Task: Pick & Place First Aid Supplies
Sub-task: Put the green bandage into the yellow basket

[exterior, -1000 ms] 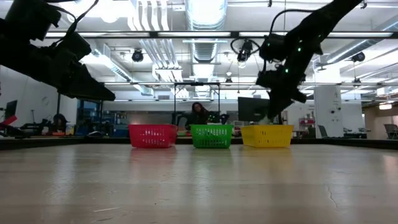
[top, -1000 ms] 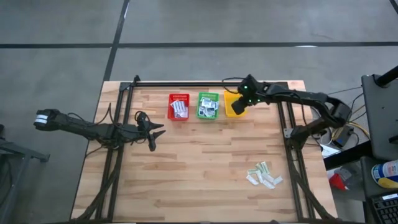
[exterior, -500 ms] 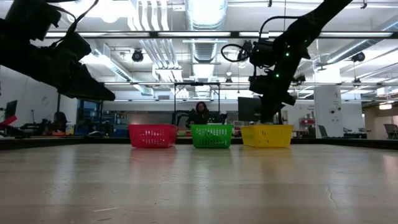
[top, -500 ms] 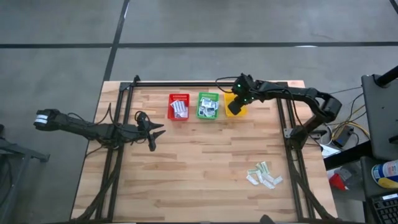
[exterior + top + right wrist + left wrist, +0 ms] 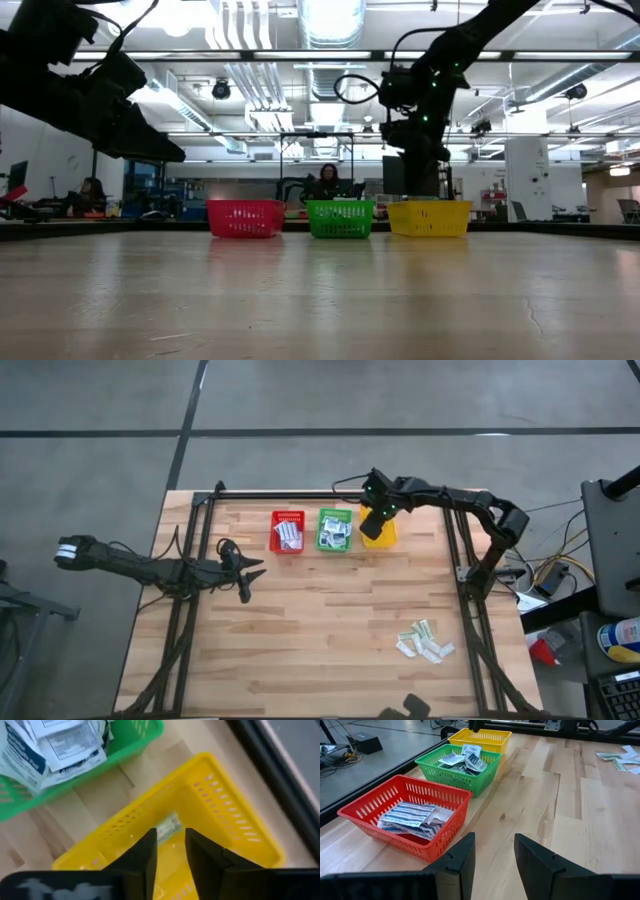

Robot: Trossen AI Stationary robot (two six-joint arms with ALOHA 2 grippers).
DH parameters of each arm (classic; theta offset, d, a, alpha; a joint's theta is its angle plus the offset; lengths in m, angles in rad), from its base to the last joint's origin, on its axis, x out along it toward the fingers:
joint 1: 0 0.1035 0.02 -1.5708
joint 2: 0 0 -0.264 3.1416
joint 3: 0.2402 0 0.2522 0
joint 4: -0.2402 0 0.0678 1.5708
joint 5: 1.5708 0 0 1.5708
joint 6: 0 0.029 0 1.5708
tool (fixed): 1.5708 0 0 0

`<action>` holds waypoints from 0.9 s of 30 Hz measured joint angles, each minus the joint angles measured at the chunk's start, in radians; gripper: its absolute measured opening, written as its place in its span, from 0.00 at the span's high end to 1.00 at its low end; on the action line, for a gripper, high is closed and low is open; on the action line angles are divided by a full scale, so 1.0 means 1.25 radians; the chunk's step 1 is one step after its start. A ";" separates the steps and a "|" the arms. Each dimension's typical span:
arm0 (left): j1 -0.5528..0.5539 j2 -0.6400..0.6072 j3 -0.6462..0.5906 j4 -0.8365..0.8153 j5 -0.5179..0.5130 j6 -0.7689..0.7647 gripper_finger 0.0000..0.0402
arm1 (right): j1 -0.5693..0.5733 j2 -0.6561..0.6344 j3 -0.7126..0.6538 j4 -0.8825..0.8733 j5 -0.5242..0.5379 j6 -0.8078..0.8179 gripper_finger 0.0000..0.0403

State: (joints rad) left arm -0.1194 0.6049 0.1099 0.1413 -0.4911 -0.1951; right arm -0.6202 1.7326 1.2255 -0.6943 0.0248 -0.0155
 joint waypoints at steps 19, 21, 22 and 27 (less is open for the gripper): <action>0.000 0.000 0.000 0.000 0.000 0.003 0.67 | 0.044 -0.087 0.086 -0.211 0.036 -0.007 0.76; 0.000 0.000 0.000 0.000 0.000 0.003 0.67 | 0.067 -0.118 0.078 -0.209 0.035 0.012 0.78; 0.000 0.000 0.000 0.000 0.000 0.003 0.67 | 0.079 -0.136 0.074 -0.211 0.034 0.020 0.79; 0.000 0.000 0.000 0.000 0.000 0.003 0.67 | 0.143 -0.224 0.058 -0.215 0.035 0.077 0.83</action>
State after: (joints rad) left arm -0.1196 0.6052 0.1101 0.1413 -0.4915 -0.1913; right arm -0.4412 1.4525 1.2978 -0.9627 0.0681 0.0812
